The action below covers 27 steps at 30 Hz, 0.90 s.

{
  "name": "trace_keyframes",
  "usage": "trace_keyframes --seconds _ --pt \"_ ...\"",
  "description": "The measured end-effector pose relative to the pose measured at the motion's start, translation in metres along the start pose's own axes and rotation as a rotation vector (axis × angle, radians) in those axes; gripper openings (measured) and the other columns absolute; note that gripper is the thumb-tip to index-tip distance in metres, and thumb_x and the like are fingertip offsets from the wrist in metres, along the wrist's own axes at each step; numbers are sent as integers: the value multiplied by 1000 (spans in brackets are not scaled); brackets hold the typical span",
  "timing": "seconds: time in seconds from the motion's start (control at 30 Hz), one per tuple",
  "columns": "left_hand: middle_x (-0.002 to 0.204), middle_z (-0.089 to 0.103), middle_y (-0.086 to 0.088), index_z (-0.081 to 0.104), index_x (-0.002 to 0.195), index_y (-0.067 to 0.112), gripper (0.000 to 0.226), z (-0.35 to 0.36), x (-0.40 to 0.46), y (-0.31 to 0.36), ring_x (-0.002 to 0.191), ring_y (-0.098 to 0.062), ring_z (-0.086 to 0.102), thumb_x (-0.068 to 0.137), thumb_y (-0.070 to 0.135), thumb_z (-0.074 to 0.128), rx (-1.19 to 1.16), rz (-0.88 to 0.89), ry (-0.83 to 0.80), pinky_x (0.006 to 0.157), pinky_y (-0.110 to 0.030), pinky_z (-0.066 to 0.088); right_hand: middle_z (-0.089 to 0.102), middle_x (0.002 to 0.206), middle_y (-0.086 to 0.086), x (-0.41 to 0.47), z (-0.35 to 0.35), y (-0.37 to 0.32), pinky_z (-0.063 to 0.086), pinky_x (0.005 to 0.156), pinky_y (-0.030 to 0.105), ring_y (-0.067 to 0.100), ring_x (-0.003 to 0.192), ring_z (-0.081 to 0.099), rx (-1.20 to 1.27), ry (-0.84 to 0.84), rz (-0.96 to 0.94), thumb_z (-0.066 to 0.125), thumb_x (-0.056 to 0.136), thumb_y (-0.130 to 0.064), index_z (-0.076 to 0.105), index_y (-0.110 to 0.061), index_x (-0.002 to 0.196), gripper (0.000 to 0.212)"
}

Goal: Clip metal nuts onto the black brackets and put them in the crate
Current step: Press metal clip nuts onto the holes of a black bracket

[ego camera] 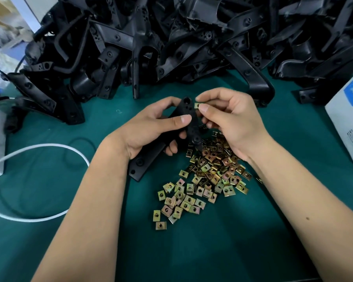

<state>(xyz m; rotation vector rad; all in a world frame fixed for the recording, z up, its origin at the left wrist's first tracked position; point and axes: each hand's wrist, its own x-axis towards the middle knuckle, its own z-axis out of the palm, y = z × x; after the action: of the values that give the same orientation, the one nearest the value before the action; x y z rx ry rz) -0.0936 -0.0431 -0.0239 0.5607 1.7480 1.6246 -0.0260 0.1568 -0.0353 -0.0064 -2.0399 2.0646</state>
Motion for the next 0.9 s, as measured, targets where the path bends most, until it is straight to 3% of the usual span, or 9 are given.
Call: trace_keyframes --seconds 0.7,0.9 --pt "79 67 -12 64 124 23 47 1 -1 1 51 -22 62 82 38 78 80 7 38 49 -29 55 74 78 13 -1 1 0 52 57 24 18 64 65 102 42 72 70 93 2 74 0 92 5" --pt "80 67 -13 63 126 23 47 3 -1 0 49 -23 61 83 35 78 98 31 47 47 -29 54 70 78 13 -2 5 -1 53 61 27 19 67 64 80 71 70 71 92 2 66 -11 102 17"
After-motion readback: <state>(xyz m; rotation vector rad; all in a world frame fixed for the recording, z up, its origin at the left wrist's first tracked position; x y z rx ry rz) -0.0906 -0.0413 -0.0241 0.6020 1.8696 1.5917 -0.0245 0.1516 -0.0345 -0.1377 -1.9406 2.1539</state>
